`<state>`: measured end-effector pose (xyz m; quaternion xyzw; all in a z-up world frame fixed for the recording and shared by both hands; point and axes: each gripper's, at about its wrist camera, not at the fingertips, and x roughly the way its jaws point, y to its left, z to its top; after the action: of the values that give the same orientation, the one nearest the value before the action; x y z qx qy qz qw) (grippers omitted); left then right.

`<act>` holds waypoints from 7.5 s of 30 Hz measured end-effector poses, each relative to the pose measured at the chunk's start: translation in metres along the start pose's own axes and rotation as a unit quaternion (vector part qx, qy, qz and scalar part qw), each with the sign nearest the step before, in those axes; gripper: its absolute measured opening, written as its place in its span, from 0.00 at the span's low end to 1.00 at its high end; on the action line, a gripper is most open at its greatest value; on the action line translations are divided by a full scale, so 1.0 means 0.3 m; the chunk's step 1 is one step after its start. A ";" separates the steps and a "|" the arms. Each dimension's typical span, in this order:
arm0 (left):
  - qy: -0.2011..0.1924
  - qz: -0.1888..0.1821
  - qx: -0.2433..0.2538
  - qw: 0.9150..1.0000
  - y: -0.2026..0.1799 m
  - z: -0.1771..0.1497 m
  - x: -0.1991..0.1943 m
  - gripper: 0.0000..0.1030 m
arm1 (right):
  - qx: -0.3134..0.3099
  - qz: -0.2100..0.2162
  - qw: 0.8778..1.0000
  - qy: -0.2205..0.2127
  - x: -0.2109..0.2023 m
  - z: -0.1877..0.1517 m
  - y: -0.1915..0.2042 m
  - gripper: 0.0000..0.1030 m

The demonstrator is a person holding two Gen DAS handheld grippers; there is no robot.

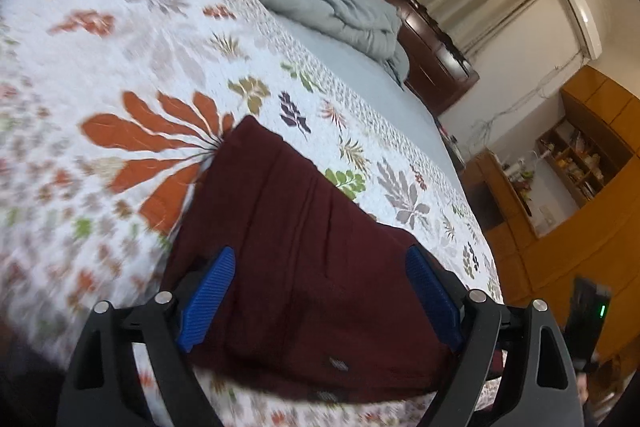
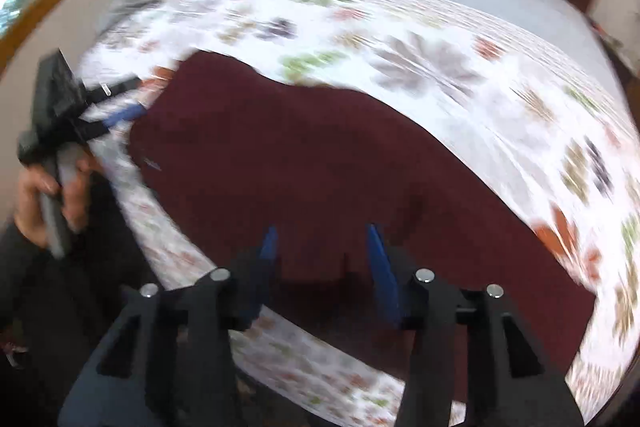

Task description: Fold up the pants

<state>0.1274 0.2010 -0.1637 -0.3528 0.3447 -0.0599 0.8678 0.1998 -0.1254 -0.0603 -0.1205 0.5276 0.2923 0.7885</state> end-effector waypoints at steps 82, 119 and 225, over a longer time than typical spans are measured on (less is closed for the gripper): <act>0.042 -0.009 -0.288 0.957 0.200 -0.012 0.082 0.34 | -0.296 0.207 0.886 0.290 0.780 0.873 0.534 0.22; 0.023 -0.104 0.036 0.994 -0.696 0.016 -0.108 0.33 | -0.212 0.016 0.977 0.033 -0.297 0.649 0.134 0.17; 0.200 -0.109 0.277 0.934 -1.294 -0.475 0.403 0.33 | -0.146 -0.047 0.987 -0.044 -0.365 -0.039 -0.700 0.16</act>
<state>0.1814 -0.2111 -0.0504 -0.1150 0.4405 -0.3166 0.8321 0.2844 -0.3359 0.0089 -0.2458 0.4377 0.3341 0.7977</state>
